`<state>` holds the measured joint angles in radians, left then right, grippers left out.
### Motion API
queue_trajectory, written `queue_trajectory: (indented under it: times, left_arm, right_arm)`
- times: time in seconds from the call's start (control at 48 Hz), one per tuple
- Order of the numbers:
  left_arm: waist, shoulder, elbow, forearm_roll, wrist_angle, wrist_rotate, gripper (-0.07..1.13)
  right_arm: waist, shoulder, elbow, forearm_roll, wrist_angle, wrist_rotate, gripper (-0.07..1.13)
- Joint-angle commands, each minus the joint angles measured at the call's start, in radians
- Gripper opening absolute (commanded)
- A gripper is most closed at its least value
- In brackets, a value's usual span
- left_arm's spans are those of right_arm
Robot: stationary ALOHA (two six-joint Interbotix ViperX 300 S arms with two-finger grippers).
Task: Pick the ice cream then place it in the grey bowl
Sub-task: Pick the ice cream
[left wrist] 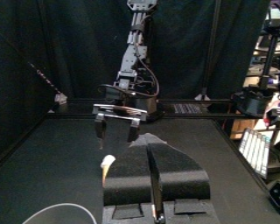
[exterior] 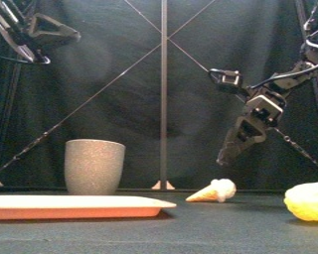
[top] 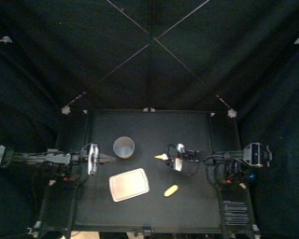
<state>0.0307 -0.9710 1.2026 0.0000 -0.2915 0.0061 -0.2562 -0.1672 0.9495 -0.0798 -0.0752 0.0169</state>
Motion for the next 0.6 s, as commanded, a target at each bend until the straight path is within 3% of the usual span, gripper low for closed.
queue_trajectory:
  times: [0.021,0.604]
  left_arm:
    - [0.002,0.003,-0.012,0.003,-0.005,0.000,-0.04]
    - [0.008,0.003,-0.009,0.003,-0.005,0.000,-0.04]
  right_arm:
    - [-0.025,0.020,-0.031,-0.005,-0.005,0.000,1.03]
    - [-0.028,0.176,-0.117,0.000,0.060,0.002,0.99]
